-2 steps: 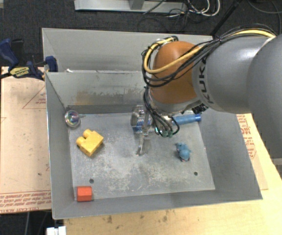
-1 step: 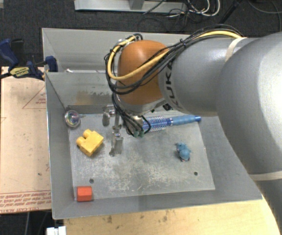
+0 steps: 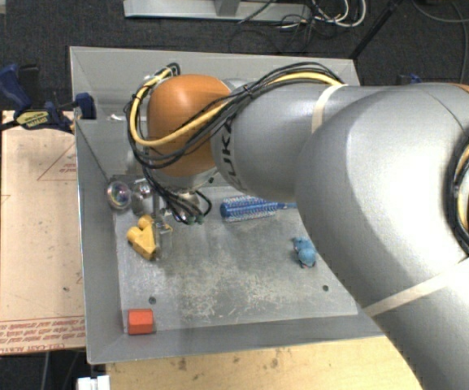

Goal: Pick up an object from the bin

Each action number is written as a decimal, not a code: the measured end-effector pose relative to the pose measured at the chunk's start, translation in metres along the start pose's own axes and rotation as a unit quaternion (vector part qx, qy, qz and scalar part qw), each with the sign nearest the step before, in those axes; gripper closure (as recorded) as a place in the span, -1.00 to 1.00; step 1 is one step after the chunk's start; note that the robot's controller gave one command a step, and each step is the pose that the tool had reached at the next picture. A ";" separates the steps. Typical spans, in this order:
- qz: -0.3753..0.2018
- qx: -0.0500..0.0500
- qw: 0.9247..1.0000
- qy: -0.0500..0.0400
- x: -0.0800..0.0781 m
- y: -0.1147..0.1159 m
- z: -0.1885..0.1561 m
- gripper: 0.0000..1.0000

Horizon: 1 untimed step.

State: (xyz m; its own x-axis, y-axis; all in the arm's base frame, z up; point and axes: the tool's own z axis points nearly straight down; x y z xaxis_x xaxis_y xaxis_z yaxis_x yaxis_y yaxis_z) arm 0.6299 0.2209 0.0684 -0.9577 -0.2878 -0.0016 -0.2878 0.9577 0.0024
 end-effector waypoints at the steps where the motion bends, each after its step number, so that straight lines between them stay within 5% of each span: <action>1: 0.001 0.000 1.000 -0.001 -0.001 -0.002 -0.002 1.00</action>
Offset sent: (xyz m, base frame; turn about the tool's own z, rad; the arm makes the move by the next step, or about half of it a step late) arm 0.0000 0.0000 0.0000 0.0000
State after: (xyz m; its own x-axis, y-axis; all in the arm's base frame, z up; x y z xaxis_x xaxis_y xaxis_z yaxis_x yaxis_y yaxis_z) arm 0.6310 0.2194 0.0700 -0.9585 -0.2852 -0.0030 -0.2852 0.9585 0.0019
